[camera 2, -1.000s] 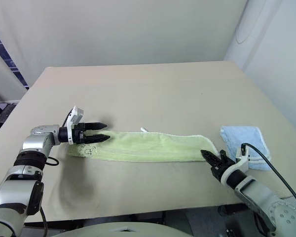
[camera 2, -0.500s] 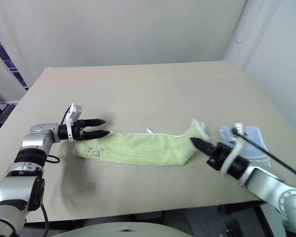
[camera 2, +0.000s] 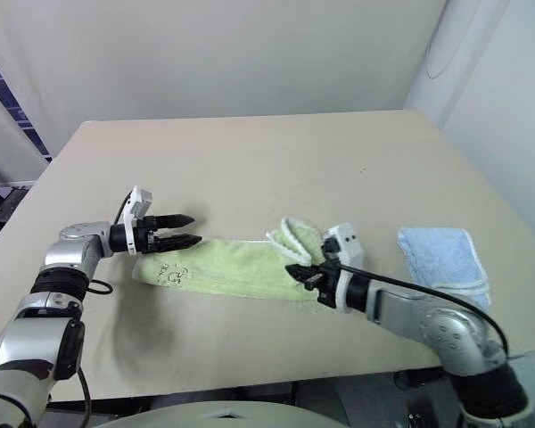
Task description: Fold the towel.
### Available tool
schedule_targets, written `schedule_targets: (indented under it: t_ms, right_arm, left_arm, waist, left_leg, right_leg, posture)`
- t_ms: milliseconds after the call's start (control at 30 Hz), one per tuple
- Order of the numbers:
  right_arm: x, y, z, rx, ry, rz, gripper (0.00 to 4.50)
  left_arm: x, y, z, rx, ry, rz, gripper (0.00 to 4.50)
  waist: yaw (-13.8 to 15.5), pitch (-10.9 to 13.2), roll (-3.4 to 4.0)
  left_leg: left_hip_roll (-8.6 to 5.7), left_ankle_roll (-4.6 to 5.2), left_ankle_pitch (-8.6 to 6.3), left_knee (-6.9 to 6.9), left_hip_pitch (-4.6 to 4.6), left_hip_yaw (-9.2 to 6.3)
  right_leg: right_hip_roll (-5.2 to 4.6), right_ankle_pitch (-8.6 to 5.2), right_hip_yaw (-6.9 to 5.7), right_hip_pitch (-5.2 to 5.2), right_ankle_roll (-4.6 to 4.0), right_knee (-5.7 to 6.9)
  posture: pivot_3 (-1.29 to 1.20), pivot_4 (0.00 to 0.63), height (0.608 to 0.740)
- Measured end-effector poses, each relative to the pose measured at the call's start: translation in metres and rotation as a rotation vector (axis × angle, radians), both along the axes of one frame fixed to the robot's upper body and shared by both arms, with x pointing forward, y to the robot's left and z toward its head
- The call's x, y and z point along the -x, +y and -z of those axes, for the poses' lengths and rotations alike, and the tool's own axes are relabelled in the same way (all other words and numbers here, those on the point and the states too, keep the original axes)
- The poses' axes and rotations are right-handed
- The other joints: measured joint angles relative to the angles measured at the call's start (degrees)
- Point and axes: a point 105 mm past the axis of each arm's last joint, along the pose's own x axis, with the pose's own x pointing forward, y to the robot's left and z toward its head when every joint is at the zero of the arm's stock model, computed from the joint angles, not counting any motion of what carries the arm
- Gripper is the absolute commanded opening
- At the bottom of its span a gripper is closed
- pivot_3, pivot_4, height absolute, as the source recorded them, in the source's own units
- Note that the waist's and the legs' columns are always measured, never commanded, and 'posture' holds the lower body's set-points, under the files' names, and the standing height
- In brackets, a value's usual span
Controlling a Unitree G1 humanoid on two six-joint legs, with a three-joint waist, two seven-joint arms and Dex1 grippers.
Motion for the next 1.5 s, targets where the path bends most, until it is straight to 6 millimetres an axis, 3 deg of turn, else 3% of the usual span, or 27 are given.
schedule_targets:
  t_ms: [100, 200, 500, 567, 633, 700, 767, 900, 1033, 1067, 1200, 1333, 1433, 1500]
  right_arm:
    - [-0.004, 0.007, 0.009, 0.005, 0.015, -0.003, 0.01]
    - [-0.002, 0.015, 0.011, -0.003, 0.011, -0.038, 0.68]
    - [0.008, 0.025, 0.011, -0.033, -0.002, -0.124, 3.85]
    - [0.006, 0.024, 0.004, -0.086, -0.017, -0.101, 3.85]
    - [0.002, 0.015, -0.016, -0.172, -0.088, -0.057, 3.90]
    - [-0.001, 0.000, -0.037, -0.226, -0.180, -0.007, 3.90]
    - [-0.002, -0.012, -0.043, -0.232, -0.233, 0.036, 3.27]
    - [-0.008, -0.031, -0.035, -0.201, -0.270, 0.136, 1.85]
    - [-0.013, -0.036, -0.024, -0.189, -0.278, 0.161, 0.42]
    - [-0.015, -0.036, -0.023, -0.190, -0.279, 0.162, 0.04]
    - [-0.020, -0.030, -0.007, -0.147, -0.264, 0.120, 0.04]
    - [-0.021, -0.023, 0.018, -0.090, -0.210, 0.081, 0.04]
    - [-0.022, -0.022, 0.039, -0.026, -0.171, 0.071, 0.04]
    - [-0.023, -0.025, 0.049, 0.023, -0.164, 0.075, 0.04]
  left_arm:
    - [0.000, -0.002, 0.000, 0.004, 0.001, 0.003, 4.50]
    - [0.000, -0.002, 0.000, 0.008, 0.005, 0.007, 4.50]
    - [-0.008, -0.013, -0.020, 0.031, -0.030, 0.059, 4.50]
    - [-0.010, -0.021, -0.025, 0.056, -0.037, 0.085, 4.50]
    - [-0.011, -0.035, -0.031, 0.097, -0.039, 0.126, 4.11]
    - [-0.010, -0.054, -0.038, 0.127, -0.057, 0.189, 3.57]
    - [-0.007, -0.072, -0.046, 0.161, -0.071, 0.261, 2.78]
    - [0.003, -0.103, -0.056, 0.194, -0.087, 0.394, 1.35]
    - [0.014, -0.138, -0.050, 0.192, -0.118, 0.503, 0.00]
    - [0.016, -0.145, -0.047, 0.186, -0.122, 0.517, 0.00]
    - [0.034, -0.171, -0.024, 0.166, -0.104, 0.591, 0.00]
    - [0.047, -0.176, 0.005, 0.060, -0.084, 0.647, 0.00]
    - [0.056, -0.172, 0.039, -0.086, -0.089, 0.670, 0.00]
    - [0.056, -0.173, 0.043, -0.091, -0.130, 0.664, 0.00]
  waist:
    - [0.0, 0.0, -0.01]
    - [0.0, 0.0, -0.02]
    - [-0.1, 0.0, -0.02]
    - [0.0, 0.0, -0.02]
    - [0.2, 0.0, -0.03]
    - [0.6, 0.0, -0.07]
    - [0.9, 0.0, -0.09]
    - [0.8, 0.0, -0.08]
    - [0.9, 0.0, -0.07]
    - [0.9, 0.0, -0.07]
    - [0.8, 0.0, -0.07]
    - [0.9, 0.0, -0.06]
    - [1.0, 0.0, -0.05]
    - [1.2, -0.1, -0.06]
  left_leg:
    - [0.00, 0.00, 0.00, 0.00, 0.00, 0.00]
    - [0.00, 0.00, 0.00, 0.00, 0.00, 0.00]
    - [-0.02, 0.00, 0.00, 0.04, 0.03, 0.00]
    - [-0.03, 0.00, 0.00, 0.05, 0.03, 0.00]
    - [-0.05, 0.01, 0.00, 0.06, 0.01, -0.01]
    - [-0.07, 0.01, 0.00, 0.07, 0.01, 0.00]
    - [-0.07, 0.01, 0.00, 0.07, 0.03, 0.01]
    - [-0.05, 0.02, 0.01, 0.07, 0.14, 0.01]
    - [-0.05, 0.05, 0.04, 0.07, 0.19, 0.02]
    - [-0.05, 0.05, 0.04, 0.07, 0.19, 0.02]
    - [-0.05, 0.06, 0.04, 0.07, 0.19, 0.06]
    - [-0.02, 0.05, 0.04, 0.07, 0.22, 0.05]
    - [-0.02, 0.05, 0.04, 0.07, 0.23, 0.05]
    - [0.00, 0.05, 0.04, 0.08, 0.27, 0.05]
  right_leg:
    - [0.02, 0.00, 0.00, 0.00, 0.00, 0.01]
    - [0.03, 0.00, -0.01, 0.00, 0.01, 0.02]
    - [0.12, 0.02, -0.04, 0.05, 0.04, 0.04]
    - [0.13, 0.02, -0.05, 0.07, 0.04, 0.03]
    - [0.14, 0.03, -0.06, 0.08, 0.07, 0.02]
    - [0.15, 0.05, -0.05, 0.12, 0.11, -0.02]
    - [0.22, 0.06, -0.05, 0.12, 0.13, -0.01]
    - [0.36, 0.06, 0.03, 0.16, 0.12, 0.07]
    - [0.40, 0.07, 0.04, 0.19, 0.12, 0.08]
    - [0.40, 0.07, 0.05, 0.19, 0.12, 0.08]
    - [0.43, 0.06, 0.06, 0.16, 0.11, 0.08]
    - [0.50, 0.07, 0.07, 0.18, 0.10, 0.08]
    - [0.50, 0.07, 0.07, 0.19, 0.08, 0.07]
    - [0.47, 0.08, 0.07, 0.23, 0.07, 0.07]
  posture:
    - [0.00, 0.000, 0.740]
    - [0.00, 0.000, 0.740]
    - [0.00, 0.000, 0.740]
    - [0.00, 0.000, 0.740]
    - [0.00, 0.000, 0.740]
    - [0.00, 0.000, 0.740]
    - [0.00, 0.000, 0.740]
    - [0.00, 0.000, 0.740]
    - [0.00, 0.000, 0.740]
    - [0.00, 0.000, 0.740]
    - [0.00, 0.000, 0.740]
    - [0.00, 0.000, 0.740]
    - [0.00, 0.000, 0.740]
    - [0.00, 0.000, 0.740]
